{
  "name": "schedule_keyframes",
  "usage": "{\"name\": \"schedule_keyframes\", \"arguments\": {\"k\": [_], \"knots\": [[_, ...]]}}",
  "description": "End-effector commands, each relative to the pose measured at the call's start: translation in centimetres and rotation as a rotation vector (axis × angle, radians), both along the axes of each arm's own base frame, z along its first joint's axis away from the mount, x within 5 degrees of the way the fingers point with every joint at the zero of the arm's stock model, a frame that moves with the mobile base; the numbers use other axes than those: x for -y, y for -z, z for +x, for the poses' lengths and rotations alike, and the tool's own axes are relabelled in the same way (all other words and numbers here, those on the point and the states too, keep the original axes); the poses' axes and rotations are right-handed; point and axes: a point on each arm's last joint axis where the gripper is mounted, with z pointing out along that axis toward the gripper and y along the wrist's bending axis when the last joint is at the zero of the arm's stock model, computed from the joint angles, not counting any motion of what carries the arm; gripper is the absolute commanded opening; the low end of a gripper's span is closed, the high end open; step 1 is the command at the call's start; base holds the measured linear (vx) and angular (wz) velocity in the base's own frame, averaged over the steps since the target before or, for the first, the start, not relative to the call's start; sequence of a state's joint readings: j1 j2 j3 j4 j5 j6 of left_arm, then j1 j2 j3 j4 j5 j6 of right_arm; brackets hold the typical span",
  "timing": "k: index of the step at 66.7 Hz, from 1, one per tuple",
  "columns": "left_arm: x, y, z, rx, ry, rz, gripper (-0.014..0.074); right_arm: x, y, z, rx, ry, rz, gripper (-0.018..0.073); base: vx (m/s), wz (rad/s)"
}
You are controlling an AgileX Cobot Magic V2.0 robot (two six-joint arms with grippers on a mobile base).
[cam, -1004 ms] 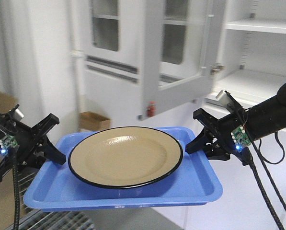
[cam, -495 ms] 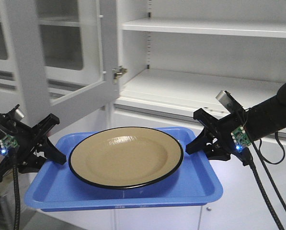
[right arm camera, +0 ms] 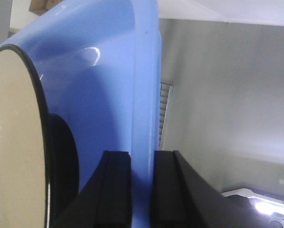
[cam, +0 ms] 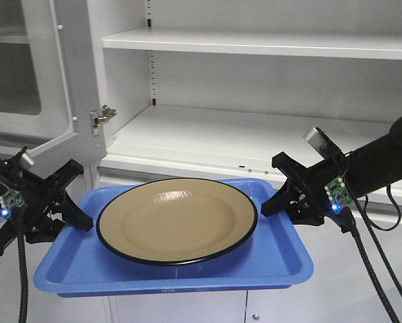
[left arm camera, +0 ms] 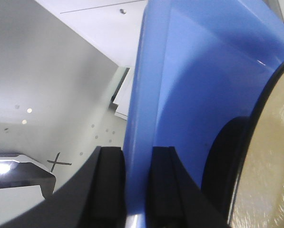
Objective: Place disk in tray to left cabinet
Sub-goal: 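Hold the tray with both grippers while driving to the white cabinet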
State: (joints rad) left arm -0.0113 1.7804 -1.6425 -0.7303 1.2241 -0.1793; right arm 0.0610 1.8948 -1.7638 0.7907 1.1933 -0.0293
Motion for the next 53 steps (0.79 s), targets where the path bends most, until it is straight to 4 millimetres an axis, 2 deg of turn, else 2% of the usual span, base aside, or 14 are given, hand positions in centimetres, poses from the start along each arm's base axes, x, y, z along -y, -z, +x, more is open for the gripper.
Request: {"name": "schedule_keyframes", "arguments": {"k": [1,53], "knots": [[2.37,-4.28,-1.58,0.055,0.038,-0.226,-0.0001,-2.44,-5.09,-2.23,0.053,-0.076,0.237,-0.0004,0.27,-0.17],[2.37,-4.28,-1.58,0.055,0.038,-0.226,-0.0001,-2.44,-5.09,-2.23,0.053,-0.076,0.237,-0.0004,0.29,-0.16]]}}
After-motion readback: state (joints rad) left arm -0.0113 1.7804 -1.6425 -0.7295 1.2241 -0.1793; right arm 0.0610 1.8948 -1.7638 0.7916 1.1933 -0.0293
